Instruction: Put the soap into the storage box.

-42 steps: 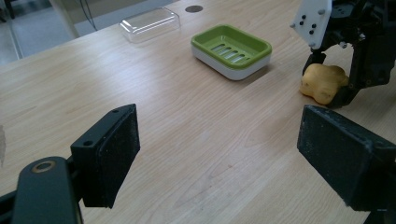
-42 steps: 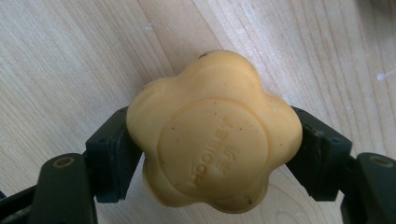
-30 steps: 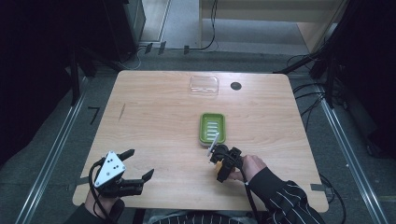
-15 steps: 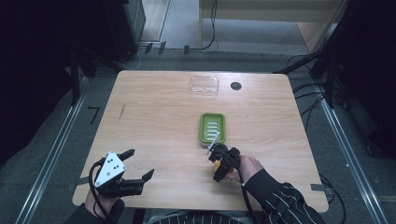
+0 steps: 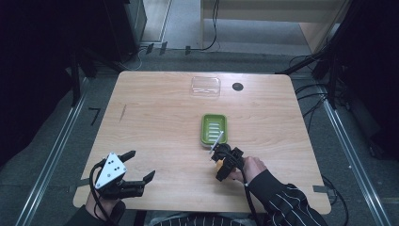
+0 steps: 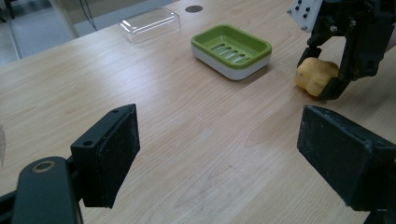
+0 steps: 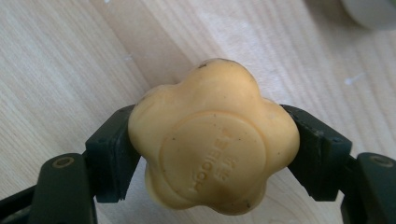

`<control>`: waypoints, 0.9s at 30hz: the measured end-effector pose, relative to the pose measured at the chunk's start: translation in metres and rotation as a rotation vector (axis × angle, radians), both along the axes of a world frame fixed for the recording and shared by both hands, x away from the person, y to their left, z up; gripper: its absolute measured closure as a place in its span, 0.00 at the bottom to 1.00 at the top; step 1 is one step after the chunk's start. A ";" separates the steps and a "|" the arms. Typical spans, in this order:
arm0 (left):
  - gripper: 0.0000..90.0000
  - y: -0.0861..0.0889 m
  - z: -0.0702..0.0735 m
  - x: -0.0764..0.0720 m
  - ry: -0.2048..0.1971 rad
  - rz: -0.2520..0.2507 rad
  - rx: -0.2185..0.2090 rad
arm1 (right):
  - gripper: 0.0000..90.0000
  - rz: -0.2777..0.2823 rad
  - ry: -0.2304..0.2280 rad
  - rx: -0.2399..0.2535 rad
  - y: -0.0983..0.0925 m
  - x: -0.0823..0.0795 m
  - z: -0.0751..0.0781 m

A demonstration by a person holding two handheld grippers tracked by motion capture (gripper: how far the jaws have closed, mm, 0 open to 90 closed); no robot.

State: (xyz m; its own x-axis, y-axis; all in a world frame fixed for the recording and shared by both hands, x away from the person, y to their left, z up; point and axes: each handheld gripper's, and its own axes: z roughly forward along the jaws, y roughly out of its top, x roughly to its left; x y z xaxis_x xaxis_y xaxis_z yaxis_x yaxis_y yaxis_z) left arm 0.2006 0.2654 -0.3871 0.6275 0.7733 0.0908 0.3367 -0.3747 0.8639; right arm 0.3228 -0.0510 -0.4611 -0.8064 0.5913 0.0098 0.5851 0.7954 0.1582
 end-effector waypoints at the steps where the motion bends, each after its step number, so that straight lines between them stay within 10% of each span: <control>1: 0.15 0.000 0.000 0.000 0.000 0.000 -0.001 | 0.29 0.000 0.001 0.000 -0.001 0.001 0.001; 27: 0.15 -0.001 0.000 0.000 -0.001 0.000 -0.002 | 0.29 -0.032 -0.055 0.016 -0.018 0.006 0.016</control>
